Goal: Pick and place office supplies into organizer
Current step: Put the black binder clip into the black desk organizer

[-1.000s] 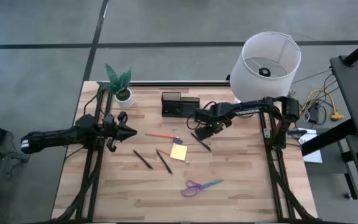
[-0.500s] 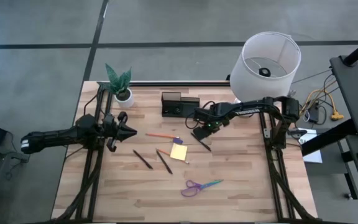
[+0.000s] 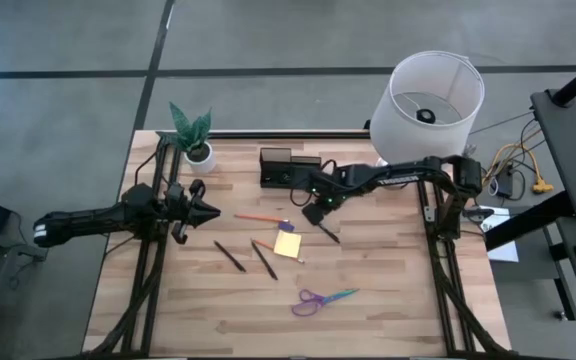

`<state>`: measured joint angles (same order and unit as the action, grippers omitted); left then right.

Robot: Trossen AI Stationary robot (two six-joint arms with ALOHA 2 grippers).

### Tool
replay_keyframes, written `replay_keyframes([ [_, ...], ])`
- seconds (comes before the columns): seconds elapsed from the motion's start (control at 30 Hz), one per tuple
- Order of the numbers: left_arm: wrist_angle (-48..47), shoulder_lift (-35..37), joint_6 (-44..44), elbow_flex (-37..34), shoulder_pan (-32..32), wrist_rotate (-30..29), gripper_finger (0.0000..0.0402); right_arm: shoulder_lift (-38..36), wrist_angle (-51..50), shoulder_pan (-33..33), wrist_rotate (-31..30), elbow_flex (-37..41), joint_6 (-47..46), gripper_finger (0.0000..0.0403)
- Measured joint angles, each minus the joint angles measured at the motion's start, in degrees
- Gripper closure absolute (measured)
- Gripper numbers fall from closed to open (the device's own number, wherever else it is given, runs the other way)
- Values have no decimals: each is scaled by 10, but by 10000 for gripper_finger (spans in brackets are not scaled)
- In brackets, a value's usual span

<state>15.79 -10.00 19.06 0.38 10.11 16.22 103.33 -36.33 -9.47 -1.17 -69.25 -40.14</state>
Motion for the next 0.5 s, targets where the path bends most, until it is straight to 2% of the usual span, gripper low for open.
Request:
replay_keyframes([
  [0.2,0,0,0,0,0,0,382,0,60,5,-16,-59,70,395],
  [0.33,0,0,0,0,0,0,382,-1,74,-1,-49,-101,88,395],
  [0.5,0,0,0,0,0,0,382,10,80,-19,-50,-137,98,395],
])
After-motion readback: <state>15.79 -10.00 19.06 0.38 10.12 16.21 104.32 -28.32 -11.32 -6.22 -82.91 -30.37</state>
